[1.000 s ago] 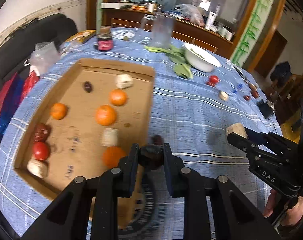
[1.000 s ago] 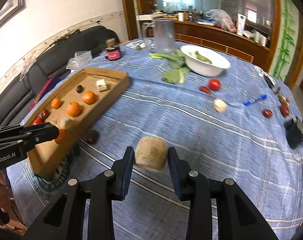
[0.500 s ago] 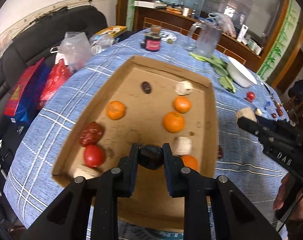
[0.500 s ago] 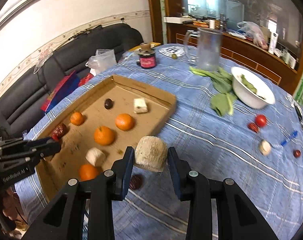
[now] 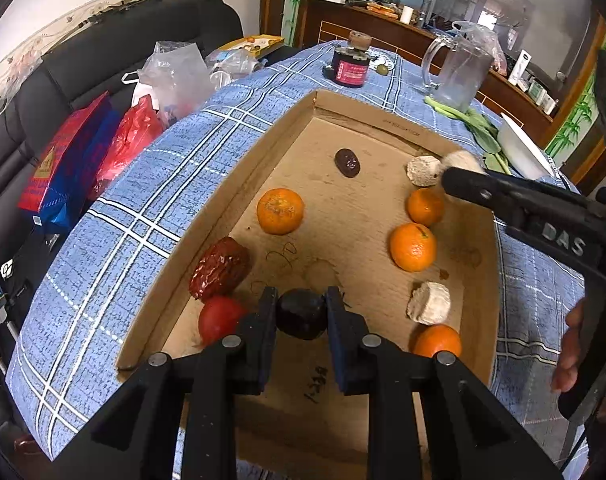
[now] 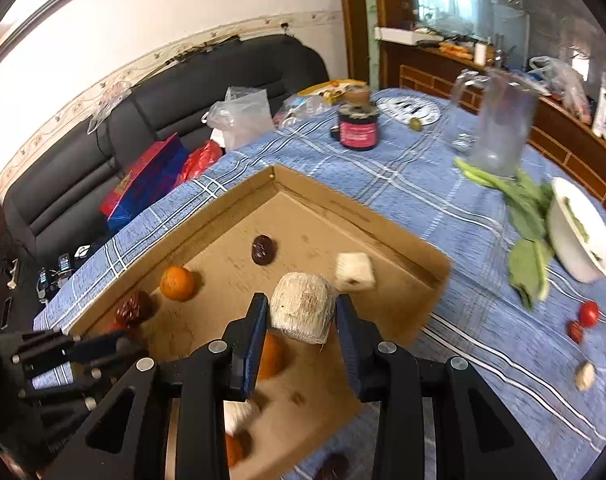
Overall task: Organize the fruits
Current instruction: 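Carry the beige piece and dark date over the cardboard tray with both grippers, then open both grippers to drop the beige piece and date into the tray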
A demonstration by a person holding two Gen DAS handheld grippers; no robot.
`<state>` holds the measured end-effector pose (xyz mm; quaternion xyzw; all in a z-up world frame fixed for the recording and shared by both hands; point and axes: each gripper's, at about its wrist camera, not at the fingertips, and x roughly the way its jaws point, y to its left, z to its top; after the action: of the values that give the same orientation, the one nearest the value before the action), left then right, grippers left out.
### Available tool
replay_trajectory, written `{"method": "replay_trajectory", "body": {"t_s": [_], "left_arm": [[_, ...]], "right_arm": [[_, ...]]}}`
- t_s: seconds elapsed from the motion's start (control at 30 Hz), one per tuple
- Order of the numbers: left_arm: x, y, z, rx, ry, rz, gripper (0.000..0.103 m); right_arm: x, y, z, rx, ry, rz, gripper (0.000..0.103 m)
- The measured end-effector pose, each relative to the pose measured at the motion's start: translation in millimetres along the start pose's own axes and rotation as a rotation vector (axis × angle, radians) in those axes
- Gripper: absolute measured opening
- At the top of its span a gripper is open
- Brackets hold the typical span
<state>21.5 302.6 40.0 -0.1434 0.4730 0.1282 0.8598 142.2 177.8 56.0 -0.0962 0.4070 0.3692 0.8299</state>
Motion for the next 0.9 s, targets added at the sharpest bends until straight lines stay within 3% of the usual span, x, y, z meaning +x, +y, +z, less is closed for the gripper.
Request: {"method": "replay_trajectory", "body": {"t_s": [0.43, 0.9], "left_arm": [[21, 1, 2, 0.003, 0.023, 0.008, 0.023], [23, -5, 1, 0.020, 0.003, 0.033, 0.024]], "right_arm": [[63, 11, 23, -0.050, 0.086, 0.038, 0.037], [75, 12, 23, -0.071, 0.101, 0.029, 0.037]]}}
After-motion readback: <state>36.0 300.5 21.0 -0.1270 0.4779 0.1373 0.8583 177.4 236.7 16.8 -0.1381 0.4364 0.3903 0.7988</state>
